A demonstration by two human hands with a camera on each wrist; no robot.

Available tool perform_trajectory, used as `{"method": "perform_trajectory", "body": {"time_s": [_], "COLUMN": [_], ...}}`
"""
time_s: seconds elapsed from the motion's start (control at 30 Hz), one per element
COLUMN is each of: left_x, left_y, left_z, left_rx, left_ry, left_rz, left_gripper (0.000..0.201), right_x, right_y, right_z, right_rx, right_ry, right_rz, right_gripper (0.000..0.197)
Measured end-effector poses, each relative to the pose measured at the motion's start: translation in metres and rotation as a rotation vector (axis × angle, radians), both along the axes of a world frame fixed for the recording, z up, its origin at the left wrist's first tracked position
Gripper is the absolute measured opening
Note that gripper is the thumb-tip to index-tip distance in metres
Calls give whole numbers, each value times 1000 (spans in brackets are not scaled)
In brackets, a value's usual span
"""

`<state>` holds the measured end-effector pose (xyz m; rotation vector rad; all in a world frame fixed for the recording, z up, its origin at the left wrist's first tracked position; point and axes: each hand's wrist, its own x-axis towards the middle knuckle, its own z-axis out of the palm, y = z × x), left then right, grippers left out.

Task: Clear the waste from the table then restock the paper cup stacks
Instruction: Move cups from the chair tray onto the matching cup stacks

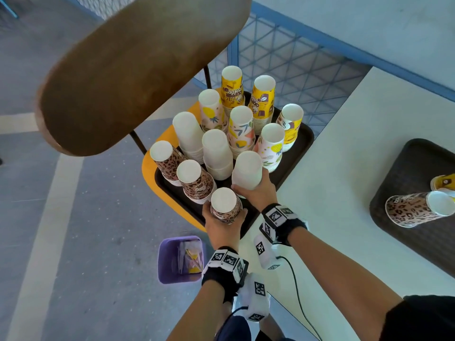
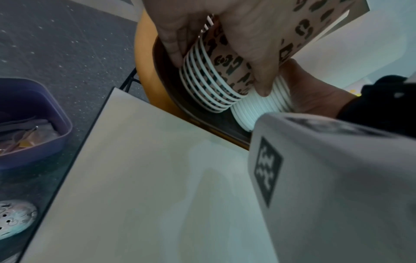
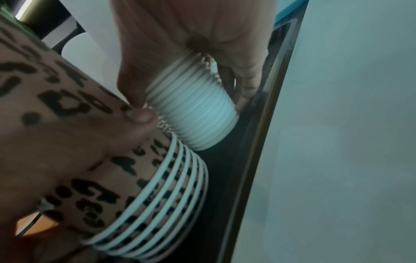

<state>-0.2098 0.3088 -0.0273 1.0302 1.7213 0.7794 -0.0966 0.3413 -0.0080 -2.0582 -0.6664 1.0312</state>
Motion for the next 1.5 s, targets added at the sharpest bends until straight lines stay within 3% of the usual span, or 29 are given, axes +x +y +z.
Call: {"method": "perform_trajectory", "body": {"time_s": [0.2,0.47,0.57,0.73,1.0,1.1,1.33,1.5], "left_x": [-6,-19,-25,-17,41,70,154,215], "left_y": [1,2,4,6,-22,-35,-89,-129], "left_z": [-7,8,22,42,68,70,72,82], "left_rx": [45,67,79,123,111,113,150,198], "left_ry": [68,-1,-30,-10,-58,-88,-70,-40], "left_rz": [-65,-198,-321,-676,-1112,-1202,-1217,-1205], "left_gripper": [84,95,104,89,67,73,97,94], "right_x": [-3,-2,3,21,67,93,176,258], "right_y": [-8,-28,-51,-100,-195,-235,-328,-389], "right_z": [3,20,36,54,64,66,68,85], "right_rx": [37,107,136,160,174,188,206,237], "right_ry": [-2,11,2,-9,-18,-22,-86,-186], "right_rz": [-42,-167,-198,-306,-527,-609,-786,-908], "right_gripper": [86,82,84,81,91,91,92,82]}}
